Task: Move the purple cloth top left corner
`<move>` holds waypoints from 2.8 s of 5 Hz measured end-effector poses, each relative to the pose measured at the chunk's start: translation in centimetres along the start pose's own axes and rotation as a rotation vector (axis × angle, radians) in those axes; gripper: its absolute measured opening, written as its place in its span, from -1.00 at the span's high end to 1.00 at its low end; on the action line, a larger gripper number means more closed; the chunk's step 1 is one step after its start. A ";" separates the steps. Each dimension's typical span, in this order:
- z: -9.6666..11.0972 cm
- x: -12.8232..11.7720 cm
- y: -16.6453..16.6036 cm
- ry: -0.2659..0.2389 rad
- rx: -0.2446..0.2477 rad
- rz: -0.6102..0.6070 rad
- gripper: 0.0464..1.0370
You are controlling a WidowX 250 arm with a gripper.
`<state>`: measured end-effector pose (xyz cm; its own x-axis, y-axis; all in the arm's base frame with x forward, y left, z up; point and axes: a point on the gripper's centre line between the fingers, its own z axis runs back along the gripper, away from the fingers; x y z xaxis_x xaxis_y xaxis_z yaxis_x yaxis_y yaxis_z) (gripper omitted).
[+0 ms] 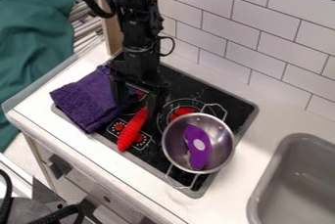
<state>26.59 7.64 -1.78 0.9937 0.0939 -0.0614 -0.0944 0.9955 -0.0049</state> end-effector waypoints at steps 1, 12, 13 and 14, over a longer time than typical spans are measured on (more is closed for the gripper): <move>-0.9 -0.6 -0.2 0.035 -0.011 -0.005 -0.93; -2.0 2.4 12.0 -0.112 0.050 -0.049 -0.93; -2.3 2.7 11.2 -0.126 -0.001 -0.033 -0.93; -2.2 4.2 10.6 -0.164 -0.033 0.002 -0.93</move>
<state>29.67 18.58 -4.34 0.9898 0.0988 0.1022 -0.0953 0.9947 -0.0381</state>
